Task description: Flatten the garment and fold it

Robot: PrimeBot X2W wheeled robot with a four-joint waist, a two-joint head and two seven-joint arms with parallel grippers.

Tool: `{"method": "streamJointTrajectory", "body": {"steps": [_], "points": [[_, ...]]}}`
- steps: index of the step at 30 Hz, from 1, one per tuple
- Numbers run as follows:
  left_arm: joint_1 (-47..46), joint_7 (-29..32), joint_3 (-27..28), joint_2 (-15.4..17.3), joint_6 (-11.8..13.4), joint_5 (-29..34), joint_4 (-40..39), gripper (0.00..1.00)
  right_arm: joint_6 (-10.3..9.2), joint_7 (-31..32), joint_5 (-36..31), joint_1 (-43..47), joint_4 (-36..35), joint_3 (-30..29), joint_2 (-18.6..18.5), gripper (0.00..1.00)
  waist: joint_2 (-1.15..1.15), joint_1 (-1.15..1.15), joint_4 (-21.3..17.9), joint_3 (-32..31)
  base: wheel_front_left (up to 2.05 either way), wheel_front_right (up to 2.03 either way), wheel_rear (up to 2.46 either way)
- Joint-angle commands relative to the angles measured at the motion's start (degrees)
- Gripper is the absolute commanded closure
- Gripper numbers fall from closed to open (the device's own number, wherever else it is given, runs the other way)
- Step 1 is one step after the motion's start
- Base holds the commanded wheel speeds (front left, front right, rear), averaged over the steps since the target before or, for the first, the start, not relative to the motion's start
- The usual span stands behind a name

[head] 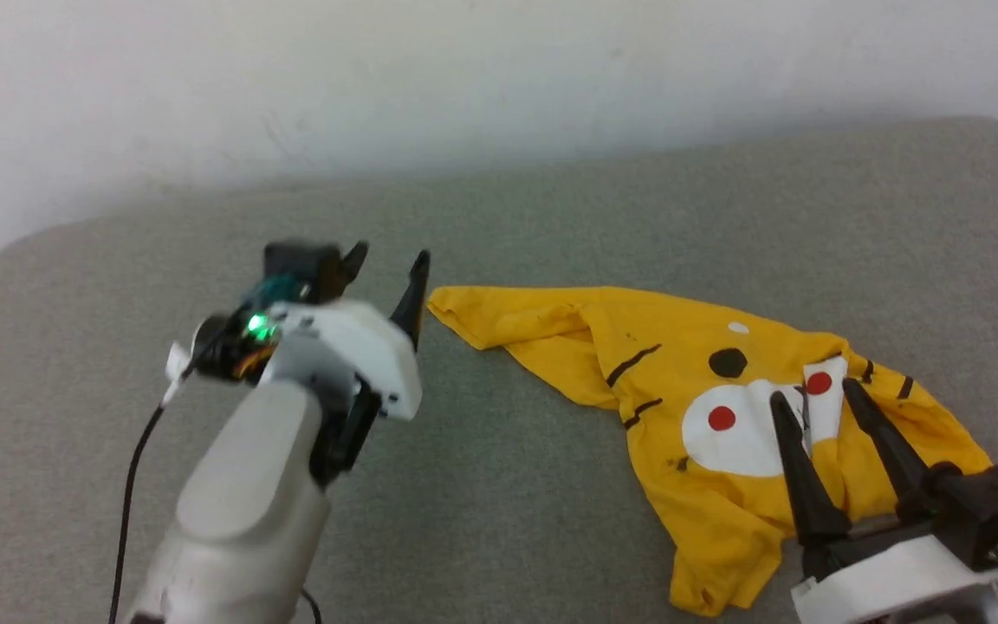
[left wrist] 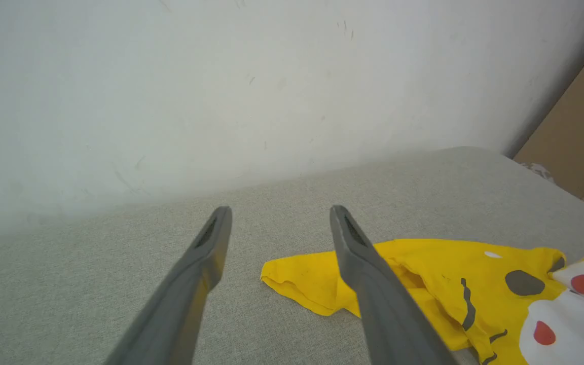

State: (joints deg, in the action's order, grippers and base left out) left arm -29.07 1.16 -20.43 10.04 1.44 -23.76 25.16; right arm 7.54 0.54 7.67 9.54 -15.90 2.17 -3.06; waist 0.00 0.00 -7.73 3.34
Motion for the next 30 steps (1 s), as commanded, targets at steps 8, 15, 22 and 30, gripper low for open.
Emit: {"method": "streamJointTrajectory", "body": {"steps": [8, 15, 22, 30], "points": [[-16.4, 11.2, -4.1, -2.1, -4.8, 1.0, 20.9, 0.00, -0.05, -0.8, 1.4, -4.6, -0.3, 1.8, 0.2, 0.00, 0.00, 0.00, -8.5, 10.4, 0.00, 0.00, 0.00], [-24.3, 21.8, -5.5, -1.5, -6.4, 0.5, 34.5, 0.00, -0.05, -2.3, 3.1, -6.0, 1.7, 2.0, 0.2, 0.00, 0.00, 0.00, -11.7, 14.2, 0.00, 0.00, 0.00], [-26.0, 32.5, -7.8, -3.4, -8.1, -0.5, 42.5, 1.00, -0.05, -2.9, 4.1, -6.8, 4.0, 1.2, 0.2, 0.00, 0.00, 0.00, -11.9, 14.3, 0.00, 0.00, 0.00], [-26.1, 19.7, -10.3, -3.6, -8.8, -0.3, 36.8, 1.00, -0.05, -2.3, 4.1, -6.0, 4.8, -1.3, 0.2, 0.00, 0.00, 0.00, -7.7, 10.3, 0.00, 0.00, 0.00]]}}
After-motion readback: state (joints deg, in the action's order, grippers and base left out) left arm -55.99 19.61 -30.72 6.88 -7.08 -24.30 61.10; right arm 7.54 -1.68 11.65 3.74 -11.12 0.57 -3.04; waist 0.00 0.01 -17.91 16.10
